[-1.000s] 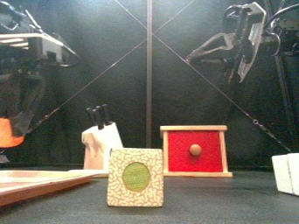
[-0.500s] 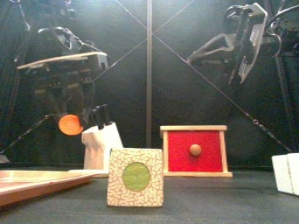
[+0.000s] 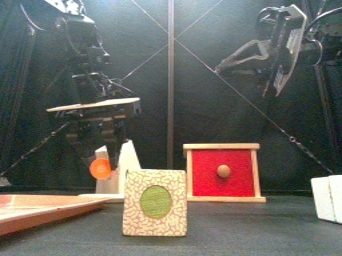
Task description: Put carrot bottom on small plate
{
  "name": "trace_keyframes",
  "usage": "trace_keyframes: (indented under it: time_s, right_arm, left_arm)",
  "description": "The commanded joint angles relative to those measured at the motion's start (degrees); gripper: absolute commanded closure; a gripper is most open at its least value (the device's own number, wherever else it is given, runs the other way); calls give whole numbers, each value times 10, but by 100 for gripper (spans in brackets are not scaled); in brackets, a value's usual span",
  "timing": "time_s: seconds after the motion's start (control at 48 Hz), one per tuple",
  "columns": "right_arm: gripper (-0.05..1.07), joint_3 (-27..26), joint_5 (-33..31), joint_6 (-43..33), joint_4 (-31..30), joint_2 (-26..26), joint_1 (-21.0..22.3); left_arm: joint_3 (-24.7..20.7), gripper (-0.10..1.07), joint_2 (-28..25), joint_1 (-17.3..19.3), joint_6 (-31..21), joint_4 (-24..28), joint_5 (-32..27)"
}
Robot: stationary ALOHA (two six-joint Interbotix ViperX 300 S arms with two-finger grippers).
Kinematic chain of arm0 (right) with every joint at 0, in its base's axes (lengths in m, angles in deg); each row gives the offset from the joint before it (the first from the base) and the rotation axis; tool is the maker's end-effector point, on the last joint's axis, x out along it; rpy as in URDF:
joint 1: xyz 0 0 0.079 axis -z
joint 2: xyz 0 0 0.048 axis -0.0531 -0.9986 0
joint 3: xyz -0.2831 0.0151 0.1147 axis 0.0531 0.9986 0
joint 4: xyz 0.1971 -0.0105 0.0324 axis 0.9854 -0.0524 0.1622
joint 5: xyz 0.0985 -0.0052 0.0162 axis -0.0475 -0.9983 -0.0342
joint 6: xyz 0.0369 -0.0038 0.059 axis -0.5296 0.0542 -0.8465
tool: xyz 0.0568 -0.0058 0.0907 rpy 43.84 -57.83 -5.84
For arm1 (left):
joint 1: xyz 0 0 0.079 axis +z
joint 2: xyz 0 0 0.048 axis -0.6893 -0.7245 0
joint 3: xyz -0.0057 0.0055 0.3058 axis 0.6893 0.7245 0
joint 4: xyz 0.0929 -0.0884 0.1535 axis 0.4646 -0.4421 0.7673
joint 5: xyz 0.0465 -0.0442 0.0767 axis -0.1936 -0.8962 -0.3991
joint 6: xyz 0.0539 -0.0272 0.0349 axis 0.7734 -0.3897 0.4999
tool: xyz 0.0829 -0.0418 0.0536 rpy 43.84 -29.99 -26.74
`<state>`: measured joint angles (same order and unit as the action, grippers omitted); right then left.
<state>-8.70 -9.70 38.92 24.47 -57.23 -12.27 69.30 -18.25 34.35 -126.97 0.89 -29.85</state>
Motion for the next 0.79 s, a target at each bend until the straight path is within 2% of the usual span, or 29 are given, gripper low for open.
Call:
trace_keyframes:
  time_s: [0.0, 0.188, 0.479, 0.771]
  right_arm:
    - [52, -4, 5, 1, 0, 8, 0]
    - [52, -4, 5, 1, 1, 8, 0]
    - [52, -4, 5, 1, 0, 8, 0]
    - [52, -4, 5, 1, 1, 8, 0]
  left_arm:
    - [-5, 26, 2, 4, 0, 4, 3]
    - [-4, 23, 2, 4, 0, 4, 4]
    - [-2, 9, 2, 4, 0, 4, 6]
    - [-3, 9, 4, 4, 0, 4, 6]
